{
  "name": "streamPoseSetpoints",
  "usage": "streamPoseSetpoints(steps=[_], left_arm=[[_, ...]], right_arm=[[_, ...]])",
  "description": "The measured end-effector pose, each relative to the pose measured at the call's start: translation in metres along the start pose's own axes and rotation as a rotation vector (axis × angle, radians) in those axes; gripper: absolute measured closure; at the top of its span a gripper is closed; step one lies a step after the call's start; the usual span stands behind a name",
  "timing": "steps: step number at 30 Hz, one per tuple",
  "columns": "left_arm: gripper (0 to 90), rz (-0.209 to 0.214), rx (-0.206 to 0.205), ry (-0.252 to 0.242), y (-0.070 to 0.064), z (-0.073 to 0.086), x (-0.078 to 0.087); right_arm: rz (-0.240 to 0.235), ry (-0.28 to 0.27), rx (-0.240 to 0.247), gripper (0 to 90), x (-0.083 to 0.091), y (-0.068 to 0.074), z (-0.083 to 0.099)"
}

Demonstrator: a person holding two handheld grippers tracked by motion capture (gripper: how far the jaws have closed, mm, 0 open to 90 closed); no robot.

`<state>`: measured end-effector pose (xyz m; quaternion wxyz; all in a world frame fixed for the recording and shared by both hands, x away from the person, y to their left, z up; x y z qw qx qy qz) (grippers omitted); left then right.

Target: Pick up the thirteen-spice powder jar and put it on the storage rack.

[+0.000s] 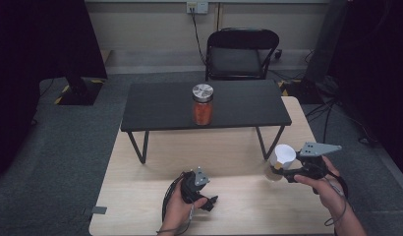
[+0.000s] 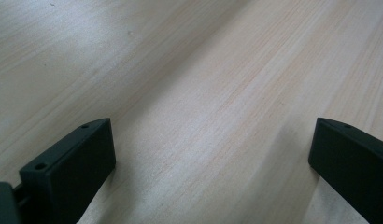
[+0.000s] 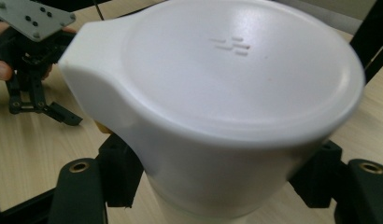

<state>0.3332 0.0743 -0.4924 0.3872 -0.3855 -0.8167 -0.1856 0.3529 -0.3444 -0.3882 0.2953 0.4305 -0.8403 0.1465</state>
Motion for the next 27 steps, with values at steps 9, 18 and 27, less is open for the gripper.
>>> streamPoseSetpoints(steps=[9, 18, 27], left_arm=[[0.0, 0.000, 0.000, 0.000, 0.000, 0.000, 0.000], [0.0, 0.000, 0.000, -0.001, 0.000, 0.000, 0.000], [0.0, 0.000, 0.000, 0.000, 0.000, 0.000, 0.000]], right_arm=[[-0.016, -0.009, 0.022, 30.6, 0.009, 0.002, -0.026], [-0.039, -0.017, 0.050, 30.6, 0.018, 0.008, -0.057], [-0.057, -0.025, 0.058, 30.6, 0.025, 0.012, -0.083]])
Point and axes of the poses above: each handheld gripper's, and its own axes: x roughly backward along the jaws, z roughly out of its underside, y roughly to its left, the point moved 10 cm from there along -x, roughly forward along the jaws, and after that the axes turned 8 degrees about y, right-handed, at the moved point
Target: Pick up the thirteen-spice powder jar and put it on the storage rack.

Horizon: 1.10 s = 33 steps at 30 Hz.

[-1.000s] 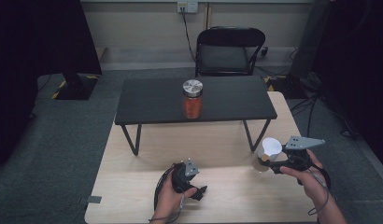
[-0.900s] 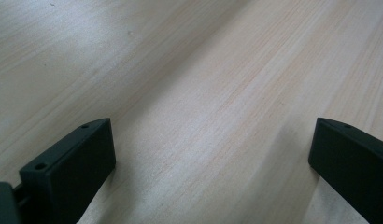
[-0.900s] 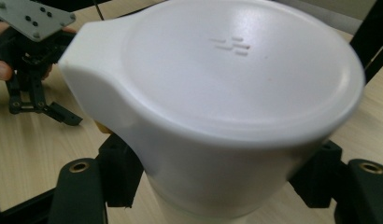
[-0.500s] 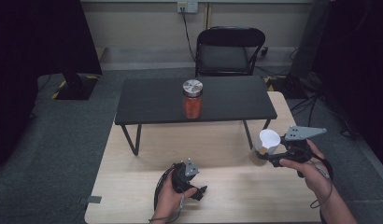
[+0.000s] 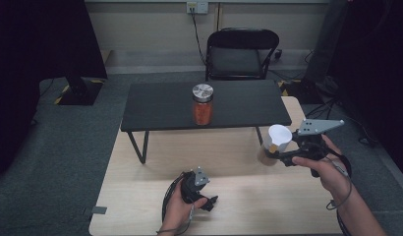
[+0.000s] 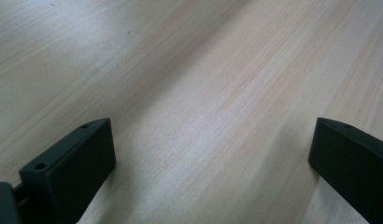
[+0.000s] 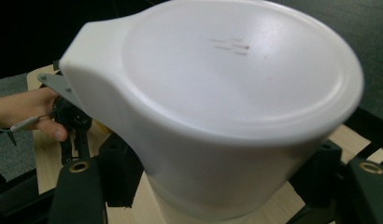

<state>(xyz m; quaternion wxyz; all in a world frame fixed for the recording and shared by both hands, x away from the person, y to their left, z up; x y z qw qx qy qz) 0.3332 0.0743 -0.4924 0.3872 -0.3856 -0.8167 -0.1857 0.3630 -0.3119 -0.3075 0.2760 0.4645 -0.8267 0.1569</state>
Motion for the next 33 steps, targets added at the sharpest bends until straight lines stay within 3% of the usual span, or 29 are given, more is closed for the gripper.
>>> streamPoseSetpoints(steps=[19, 33], left_arm=[[0.0, -0.001, 0.001, -0.004, 0.000, 0.000, 0.000], [0.0, -0.001, 0.002, -0.004, 0.000, 0.000, 0.000]], right_arm=[[-0.012, 0.019, 0.021, 30.6, 0.006, 0.005, -0.053], [0.032, -0.009, 0.028, 30.6, 0.005, -0.002, -0.092]])
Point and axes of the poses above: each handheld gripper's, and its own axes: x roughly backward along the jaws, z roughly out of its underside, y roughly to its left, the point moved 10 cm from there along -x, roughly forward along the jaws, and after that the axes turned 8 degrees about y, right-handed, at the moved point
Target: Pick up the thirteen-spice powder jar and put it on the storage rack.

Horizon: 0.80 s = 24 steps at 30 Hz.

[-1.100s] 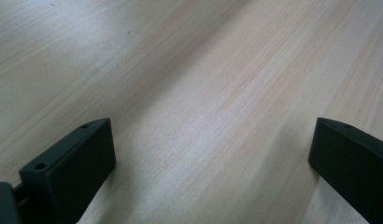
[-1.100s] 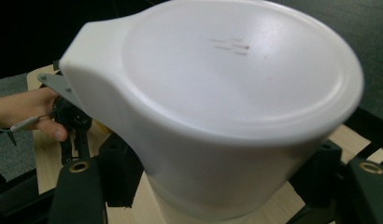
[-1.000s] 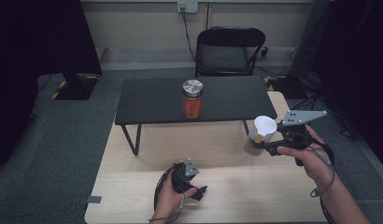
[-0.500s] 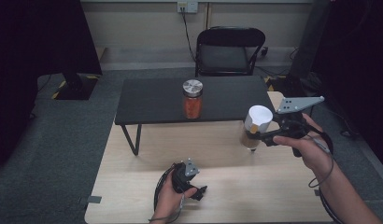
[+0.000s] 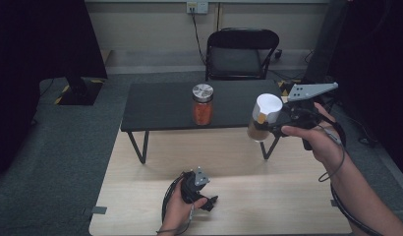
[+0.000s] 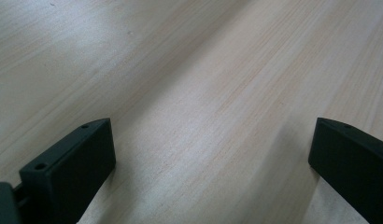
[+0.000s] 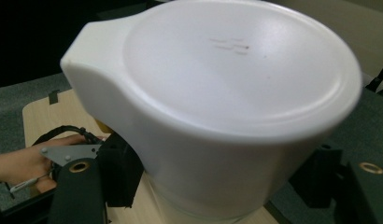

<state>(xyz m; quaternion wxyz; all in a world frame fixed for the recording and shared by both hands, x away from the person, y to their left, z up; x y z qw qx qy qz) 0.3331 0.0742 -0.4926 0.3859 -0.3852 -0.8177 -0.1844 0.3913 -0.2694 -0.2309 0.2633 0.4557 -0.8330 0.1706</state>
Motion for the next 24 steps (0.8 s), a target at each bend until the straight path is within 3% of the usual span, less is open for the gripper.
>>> streamPoseSetpoints(steps=[12, 24], left_arm=[[0.0, 0.000, 0.000, 0.000, 0.000, 0.000, 0.000], [0.0, 0.001, 0.000, 0.001, 0.000, 0.000, 0.000]], right_arm=[[0.043, 0.007, -0.005, 30.6, -0.016, -0.007, -0.023], [0.066, 0.005, -0.033, 30.6, -0.037, -0.016, -0.035]])
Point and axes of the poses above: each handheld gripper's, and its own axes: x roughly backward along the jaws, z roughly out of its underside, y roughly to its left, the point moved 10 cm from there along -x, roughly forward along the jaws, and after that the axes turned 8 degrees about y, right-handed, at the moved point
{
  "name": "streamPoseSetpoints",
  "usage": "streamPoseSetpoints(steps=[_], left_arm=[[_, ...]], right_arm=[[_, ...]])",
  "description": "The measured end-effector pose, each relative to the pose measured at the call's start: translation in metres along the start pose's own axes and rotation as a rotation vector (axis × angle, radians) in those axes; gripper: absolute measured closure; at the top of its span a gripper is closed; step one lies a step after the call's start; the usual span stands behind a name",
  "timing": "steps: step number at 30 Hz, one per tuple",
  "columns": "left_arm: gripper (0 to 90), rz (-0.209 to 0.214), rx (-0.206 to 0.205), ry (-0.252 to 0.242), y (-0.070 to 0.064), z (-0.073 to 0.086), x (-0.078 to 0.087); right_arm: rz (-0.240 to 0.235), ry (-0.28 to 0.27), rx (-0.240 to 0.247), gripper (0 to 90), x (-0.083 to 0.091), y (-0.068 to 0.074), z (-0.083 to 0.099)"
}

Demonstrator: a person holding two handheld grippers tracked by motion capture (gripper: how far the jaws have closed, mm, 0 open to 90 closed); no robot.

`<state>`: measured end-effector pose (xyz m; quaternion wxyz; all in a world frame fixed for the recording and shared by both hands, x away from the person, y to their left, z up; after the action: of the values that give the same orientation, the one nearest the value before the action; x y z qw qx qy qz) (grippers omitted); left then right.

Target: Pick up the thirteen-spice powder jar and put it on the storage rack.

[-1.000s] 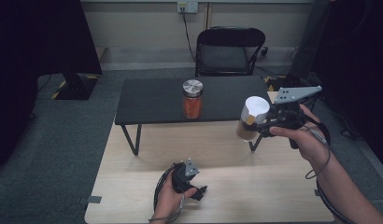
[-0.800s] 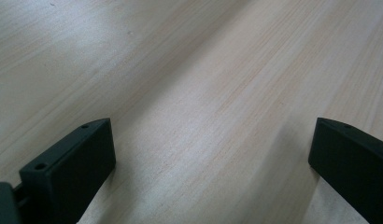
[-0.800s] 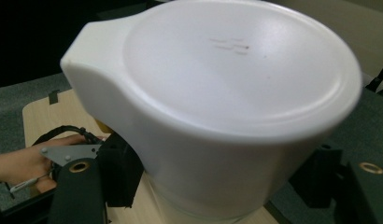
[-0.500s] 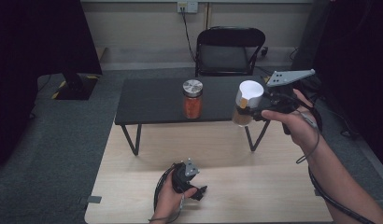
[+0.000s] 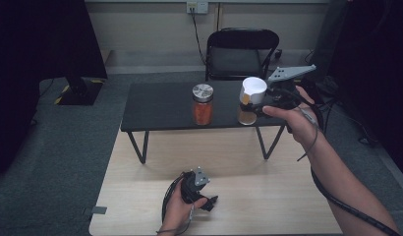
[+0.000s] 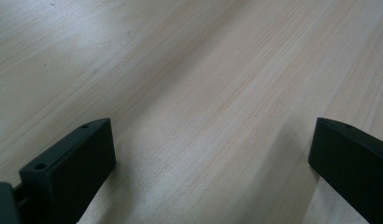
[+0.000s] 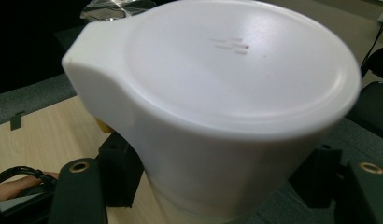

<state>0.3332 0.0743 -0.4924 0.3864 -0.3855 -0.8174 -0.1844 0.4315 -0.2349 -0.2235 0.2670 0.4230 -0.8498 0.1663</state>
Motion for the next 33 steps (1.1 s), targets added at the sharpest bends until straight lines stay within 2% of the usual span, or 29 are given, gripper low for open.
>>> streamPoseSetpoints(steps=[5, 17, 33], left_arm=[[0.0, 0.000, -0.001, 0.002, 0.000, 0.000, 0.000], [0.0, 0.001, 0.000, 0.001, 0.000, 0.000, 0.000], [0.0, 0.000, 0.000, 0.001, 0.000, 0.000, 0.000]], right_arm=[[0.014, 0.003, -0.007, 30.6, -0.009, -0.002, -0.004], [0.009, 0.009, -0.022, 30.6, -0.030, -0.004, -0.011], [0.004, -0.007, -0.028, 30.3, -0.032, -0.004, -0.009]])
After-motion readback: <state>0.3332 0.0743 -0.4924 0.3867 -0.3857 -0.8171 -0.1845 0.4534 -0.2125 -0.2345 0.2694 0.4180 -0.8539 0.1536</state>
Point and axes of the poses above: each handheld gripper's, and its own axes: x roughly backward along the jaws, z roughly out of its underside, y roughly to its left, the point moved 10 cm from there along -x, roughly forward along the jaws, and after that the axes turned 8 degrees about y, right-handed, at the moved point
